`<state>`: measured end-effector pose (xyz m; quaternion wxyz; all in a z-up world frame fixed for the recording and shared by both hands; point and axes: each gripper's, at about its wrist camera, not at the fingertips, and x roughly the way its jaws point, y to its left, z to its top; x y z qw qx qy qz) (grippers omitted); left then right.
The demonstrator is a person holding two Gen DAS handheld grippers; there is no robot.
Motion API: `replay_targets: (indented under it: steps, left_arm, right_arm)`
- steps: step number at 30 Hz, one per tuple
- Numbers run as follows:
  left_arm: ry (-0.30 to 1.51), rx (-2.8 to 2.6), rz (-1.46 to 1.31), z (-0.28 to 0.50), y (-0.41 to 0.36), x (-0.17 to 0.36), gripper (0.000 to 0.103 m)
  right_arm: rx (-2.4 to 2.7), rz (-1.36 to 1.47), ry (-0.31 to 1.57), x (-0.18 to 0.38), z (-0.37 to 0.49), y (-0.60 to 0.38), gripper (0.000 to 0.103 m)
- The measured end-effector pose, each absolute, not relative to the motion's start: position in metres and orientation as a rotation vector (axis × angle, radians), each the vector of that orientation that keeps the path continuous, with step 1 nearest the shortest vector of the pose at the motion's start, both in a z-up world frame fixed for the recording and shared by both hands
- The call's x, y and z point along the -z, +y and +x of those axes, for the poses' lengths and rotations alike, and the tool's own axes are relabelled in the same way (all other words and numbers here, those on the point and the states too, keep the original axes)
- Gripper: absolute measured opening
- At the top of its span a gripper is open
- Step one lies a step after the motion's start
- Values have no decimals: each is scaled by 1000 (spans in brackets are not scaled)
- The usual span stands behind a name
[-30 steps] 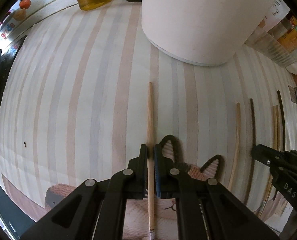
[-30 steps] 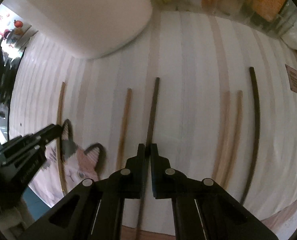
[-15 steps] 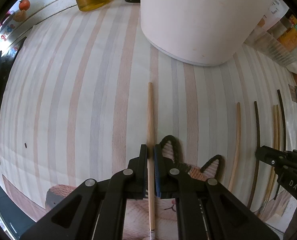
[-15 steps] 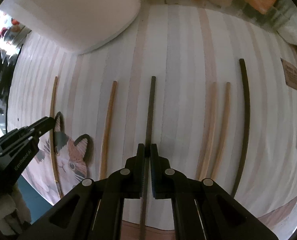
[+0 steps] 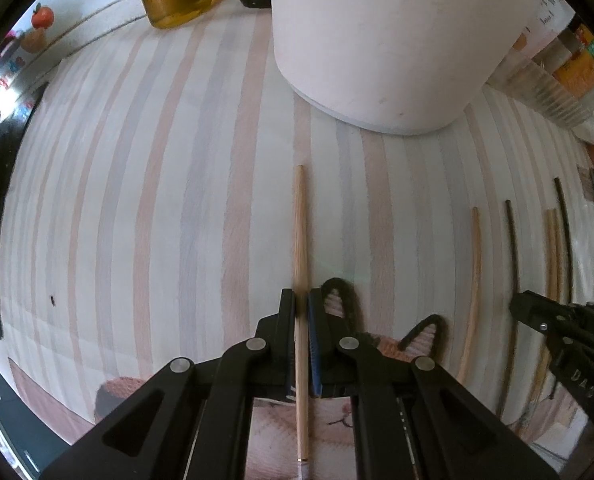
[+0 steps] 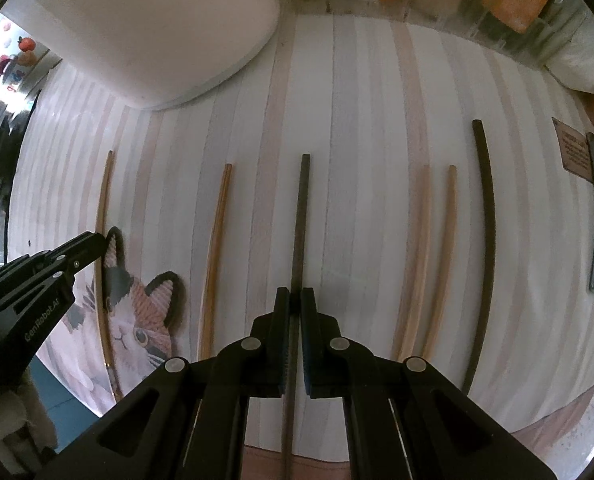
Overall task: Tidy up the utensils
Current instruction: 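Lift the light chopstick with the left tool while the right tool lifts a dark one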
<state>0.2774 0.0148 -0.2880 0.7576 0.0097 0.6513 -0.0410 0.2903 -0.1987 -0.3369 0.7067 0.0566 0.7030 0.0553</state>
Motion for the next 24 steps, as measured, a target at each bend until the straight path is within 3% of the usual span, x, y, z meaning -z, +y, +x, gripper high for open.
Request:
replay_targets:
  steps: [7, 24]
  left_arm:
    - [1335, 149, 10, 277, 2, 248, 4]
    - [1057, 221, -25, 274, -16, 127, 4]
  right_arm:
    - [-145, 235, 1465, 323, 283, -217, 4]
    - [-164, 258, 1052, 205, 278, -233, 0]
